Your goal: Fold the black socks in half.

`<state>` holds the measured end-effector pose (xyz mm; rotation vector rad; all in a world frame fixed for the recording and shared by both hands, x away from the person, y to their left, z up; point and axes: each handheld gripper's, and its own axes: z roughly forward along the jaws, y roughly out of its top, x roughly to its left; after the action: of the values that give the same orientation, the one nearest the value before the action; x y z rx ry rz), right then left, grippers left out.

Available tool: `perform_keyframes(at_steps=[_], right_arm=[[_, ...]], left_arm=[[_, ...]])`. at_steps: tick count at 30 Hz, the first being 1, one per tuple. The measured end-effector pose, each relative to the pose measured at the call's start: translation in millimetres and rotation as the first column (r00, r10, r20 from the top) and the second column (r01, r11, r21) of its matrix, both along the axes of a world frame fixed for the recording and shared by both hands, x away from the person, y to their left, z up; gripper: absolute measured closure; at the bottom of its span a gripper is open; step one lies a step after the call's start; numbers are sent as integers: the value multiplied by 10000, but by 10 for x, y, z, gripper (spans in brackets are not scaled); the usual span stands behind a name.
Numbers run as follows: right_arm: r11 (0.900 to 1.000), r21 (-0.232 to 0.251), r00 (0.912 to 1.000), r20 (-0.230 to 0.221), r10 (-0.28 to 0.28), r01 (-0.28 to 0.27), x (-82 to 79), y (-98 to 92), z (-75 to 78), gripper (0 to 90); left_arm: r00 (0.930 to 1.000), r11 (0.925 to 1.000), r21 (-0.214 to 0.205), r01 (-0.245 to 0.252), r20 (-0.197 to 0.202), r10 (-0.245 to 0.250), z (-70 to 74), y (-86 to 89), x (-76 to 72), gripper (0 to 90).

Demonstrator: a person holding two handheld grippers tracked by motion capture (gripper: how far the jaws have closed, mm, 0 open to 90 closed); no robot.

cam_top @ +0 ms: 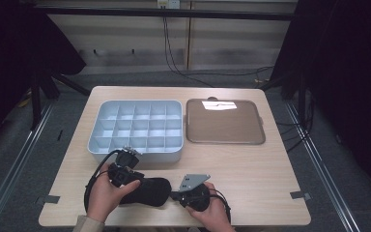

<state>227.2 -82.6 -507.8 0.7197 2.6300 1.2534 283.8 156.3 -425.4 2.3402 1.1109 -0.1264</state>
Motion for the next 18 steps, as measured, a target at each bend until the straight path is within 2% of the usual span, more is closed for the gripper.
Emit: perform_keyframes(at_steps=[10, 12, 14, 18], right_arm=[[10000, 2, 10000, -5, 0, 0, 1, 0, 0, 900], [10000, 3, 10000, -9, -2, 2, 1, 0, 0, 900], [10000, 1, 10000, -8, -2, 2, 1, -1, 0, 900], [10000, -1, 10000, -5, 1, -1, 0, 0, 0, 900]], left_arm=[[9992, 9995, 108, -308, 251, 305, 2, 90, 11, 477], [9995, 9996, 142, -257, 207, 254, -9, 116, 21, 472], [9988, 9989, 90, -451, 202, 449, -23, 122, 18, 469], [9984, 9984, 163, -542, 194, 539, -44, 162, 28, 456]])
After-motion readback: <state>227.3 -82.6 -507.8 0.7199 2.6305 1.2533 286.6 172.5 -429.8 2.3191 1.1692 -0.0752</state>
